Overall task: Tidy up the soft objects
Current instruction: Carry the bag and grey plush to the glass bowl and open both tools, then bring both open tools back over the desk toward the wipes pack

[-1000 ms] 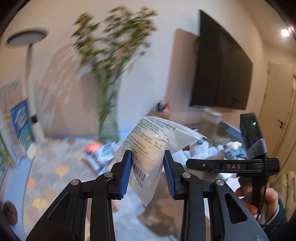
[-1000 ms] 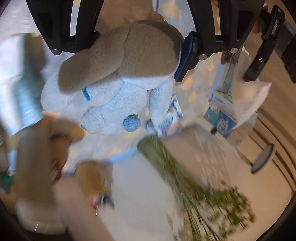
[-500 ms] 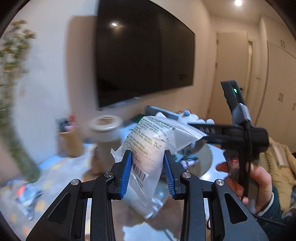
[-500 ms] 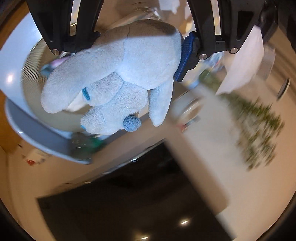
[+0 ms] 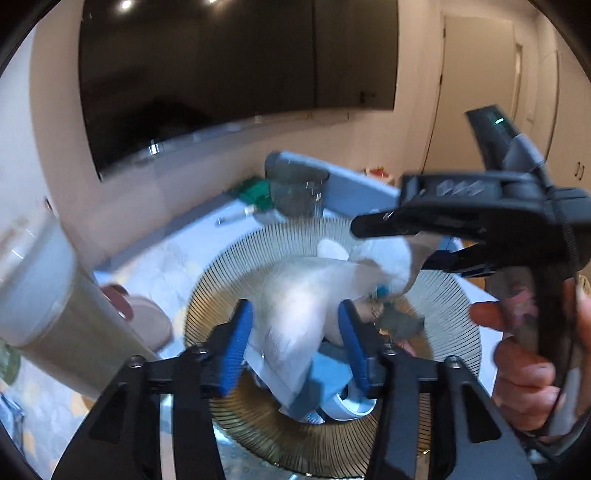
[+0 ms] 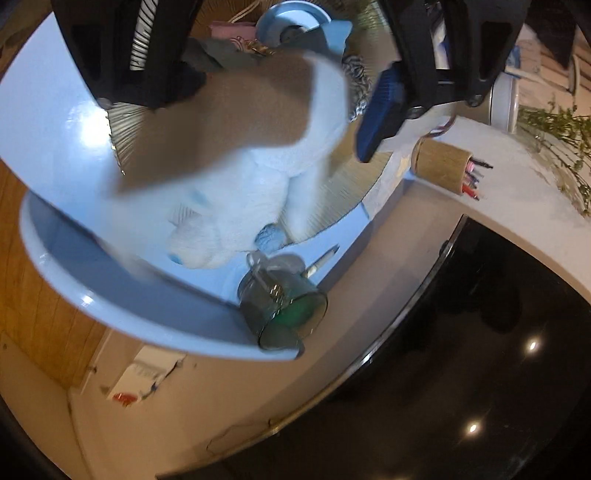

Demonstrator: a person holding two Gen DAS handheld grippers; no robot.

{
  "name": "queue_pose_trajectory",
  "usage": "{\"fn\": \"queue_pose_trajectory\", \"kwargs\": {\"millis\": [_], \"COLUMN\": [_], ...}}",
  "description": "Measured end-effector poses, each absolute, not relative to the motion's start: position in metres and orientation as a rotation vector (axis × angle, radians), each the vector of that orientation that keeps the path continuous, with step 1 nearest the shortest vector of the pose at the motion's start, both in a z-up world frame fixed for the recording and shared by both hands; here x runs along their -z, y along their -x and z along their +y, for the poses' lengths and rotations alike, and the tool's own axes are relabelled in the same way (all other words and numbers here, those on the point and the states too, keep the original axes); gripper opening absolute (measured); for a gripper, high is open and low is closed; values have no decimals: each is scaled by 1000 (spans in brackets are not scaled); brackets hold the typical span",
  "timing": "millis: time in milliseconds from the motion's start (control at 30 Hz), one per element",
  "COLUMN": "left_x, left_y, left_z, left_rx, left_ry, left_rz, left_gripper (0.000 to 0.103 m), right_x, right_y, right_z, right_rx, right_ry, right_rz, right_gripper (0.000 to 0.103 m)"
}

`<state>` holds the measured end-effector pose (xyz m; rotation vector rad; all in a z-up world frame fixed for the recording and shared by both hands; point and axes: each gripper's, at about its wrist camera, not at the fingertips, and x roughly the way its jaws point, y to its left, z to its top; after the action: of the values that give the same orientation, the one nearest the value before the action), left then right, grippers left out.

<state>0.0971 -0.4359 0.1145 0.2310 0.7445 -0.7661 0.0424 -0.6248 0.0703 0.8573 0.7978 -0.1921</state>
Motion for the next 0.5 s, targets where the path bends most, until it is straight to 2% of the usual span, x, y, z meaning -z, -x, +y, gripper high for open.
{"fn": "queue_pose_trajectory", "kwargs": {"millis": [133,500], "left_x": [-104,-121], "left_y": [-98,-38], "left_z": [-434,-396], "left_rx": [827,886], "left_ry": [-212,-283], "left_rz": [844,765], "left_gripper": [47,47], "right_x": [-65,-74], "right_y": [-30,46], "right_z": [-631,-613], "right_rx": [191,236], "right_ry": [-854,-802], "right_rz": [843,834], "right_gripper": [80,81]}}
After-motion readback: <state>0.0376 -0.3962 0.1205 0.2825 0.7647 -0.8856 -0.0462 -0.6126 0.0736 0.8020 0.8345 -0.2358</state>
